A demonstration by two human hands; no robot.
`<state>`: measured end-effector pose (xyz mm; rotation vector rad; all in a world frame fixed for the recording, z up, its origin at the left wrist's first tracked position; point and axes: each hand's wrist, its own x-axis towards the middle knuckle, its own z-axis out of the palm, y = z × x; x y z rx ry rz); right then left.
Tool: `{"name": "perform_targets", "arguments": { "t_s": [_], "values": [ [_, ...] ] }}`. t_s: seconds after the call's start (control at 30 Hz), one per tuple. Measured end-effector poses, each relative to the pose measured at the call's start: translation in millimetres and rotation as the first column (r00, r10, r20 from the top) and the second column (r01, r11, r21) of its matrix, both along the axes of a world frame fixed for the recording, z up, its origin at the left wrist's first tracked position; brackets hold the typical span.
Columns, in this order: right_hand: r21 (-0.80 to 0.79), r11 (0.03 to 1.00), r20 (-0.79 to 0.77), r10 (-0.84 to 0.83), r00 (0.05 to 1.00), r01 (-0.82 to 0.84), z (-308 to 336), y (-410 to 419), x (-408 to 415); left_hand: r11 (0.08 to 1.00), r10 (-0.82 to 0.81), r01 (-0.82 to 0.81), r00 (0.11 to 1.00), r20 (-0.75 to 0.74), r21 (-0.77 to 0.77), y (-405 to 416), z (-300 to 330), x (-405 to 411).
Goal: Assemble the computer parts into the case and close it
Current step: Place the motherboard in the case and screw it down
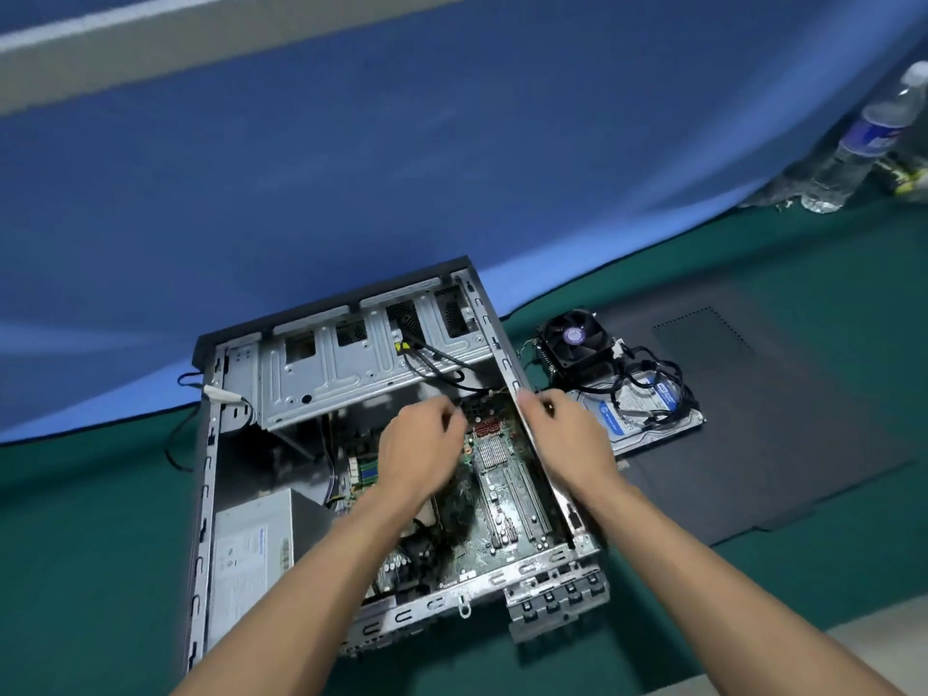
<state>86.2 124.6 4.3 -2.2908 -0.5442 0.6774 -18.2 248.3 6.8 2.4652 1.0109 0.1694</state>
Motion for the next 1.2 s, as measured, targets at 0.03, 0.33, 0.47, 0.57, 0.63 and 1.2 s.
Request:
{"name": "perform_targets", "arguments": {
  "t_s": [0.03, 0.33, 0.47, 0.57, 0.63, 1.2],
  "values": [
    [0.058, 0.998, -0.052, -0.033, 0.998, 0.036, -2.7, -7.6, 4.5, 1.0, -0.018, 0.018, 0.999, 0.044, 0.002, -6.6, 7.2, 9.1],
    [-0.12, 0.993, 0.064, 0.022, 0.998, -0.014, -40.7, -44.8, 41.9, 0.998, 0.019, -0.019, 1.0, 0.004, -0.052, -47.7, 14.3, 82.4],
    [-0.196, 0.965, 0.16, 0.205, 0.966, -0.173, -54.2, -41.8, 49.5, 0.988, 0.125, -0.122, 0.992, -0.026, 0.092, -61.1, 1.9, 84.7],
    [-0.215, 0.933, 0.138, 0.321, 0.937, -0.288, -60.2, -30.5, 56.4, 0.98, 0.176, -0.173, 0.984, -0.025, 0.102, -62.2, -3.6, 87.0],
    [-0.252, 0.909, 0.14, 0.373, 0.917, -0.331, -64.0, -21.3, 61.9, 0.976, 0.19, -0.187, 0.982, -0.021, 0.107, -61.4, -4.3, 86.9],
    [-0.48, 0.807, 0.214, 0.489, 0.846, -0.345, -86.4, 28.0, 68.3, 0.978, 0.184, -0.189, 0.981, 0.06, 0.089, -56.9, -7.6, 86.7]
  ]
}}
